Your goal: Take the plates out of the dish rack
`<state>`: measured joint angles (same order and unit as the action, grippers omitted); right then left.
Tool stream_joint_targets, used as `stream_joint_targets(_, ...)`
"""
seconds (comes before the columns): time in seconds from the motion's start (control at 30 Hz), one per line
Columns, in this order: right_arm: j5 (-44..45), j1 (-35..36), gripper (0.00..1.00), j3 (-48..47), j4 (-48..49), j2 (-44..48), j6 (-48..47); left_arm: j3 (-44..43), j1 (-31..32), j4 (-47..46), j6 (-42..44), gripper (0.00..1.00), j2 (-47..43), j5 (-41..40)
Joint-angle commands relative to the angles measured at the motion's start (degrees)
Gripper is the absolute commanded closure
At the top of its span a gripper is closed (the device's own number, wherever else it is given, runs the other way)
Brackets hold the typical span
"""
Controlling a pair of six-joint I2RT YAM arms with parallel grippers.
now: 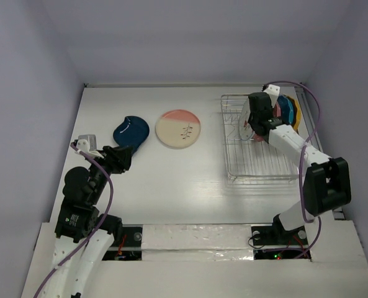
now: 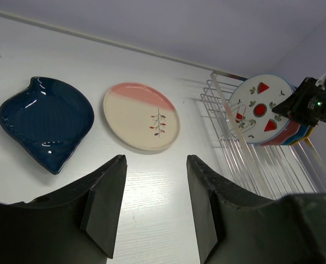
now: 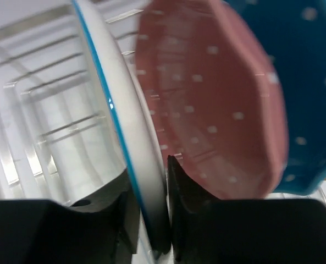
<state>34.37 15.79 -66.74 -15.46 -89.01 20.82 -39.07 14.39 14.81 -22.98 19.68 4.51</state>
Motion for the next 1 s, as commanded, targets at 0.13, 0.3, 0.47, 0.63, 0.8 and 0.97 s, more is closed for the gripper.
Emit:
stream_joint_targets(0.13,4.83,-0.06,0.95,-7.07,0.44,4.90,-4.90,0.13,-0.33,-3.03,0.48,0.55,-0.08,1.11)
stream_joint_targets(0.3,2.29,-0.06,1.00,-10.33,-0.44,7.62,-8.33,0.13,-0.33,-2.94,0.48,0.55,0.18,1.11)
stream_joint_targets(0.47,-1.05,-0.06,1.00,-12.54,-0.53,11.57,-7.64,0.13,-0.33,-2.94,0.39,0.55,0.44,1.11)
stream_joint_targets(0.63,-6.15,-0.06,1.00,-13.15,1.48,17.03,-5.18,0.13,-0.33,-2.85,0.48,0.54,0.53,1.11)
stream_joint_targets(0.8,-12.91,-0.06,1.00,-13.06,2.45,20.28,-3.25,0.13,-0.33,-2.85,0.39,0.54,0.36,0.94)
stream_joint_targets(0.97,-28.55,0.99,1.00,-9.83,8.15,19.32,3.16,0.13,-0.33,-2.94,0.48,0.54,0.36,1.02)
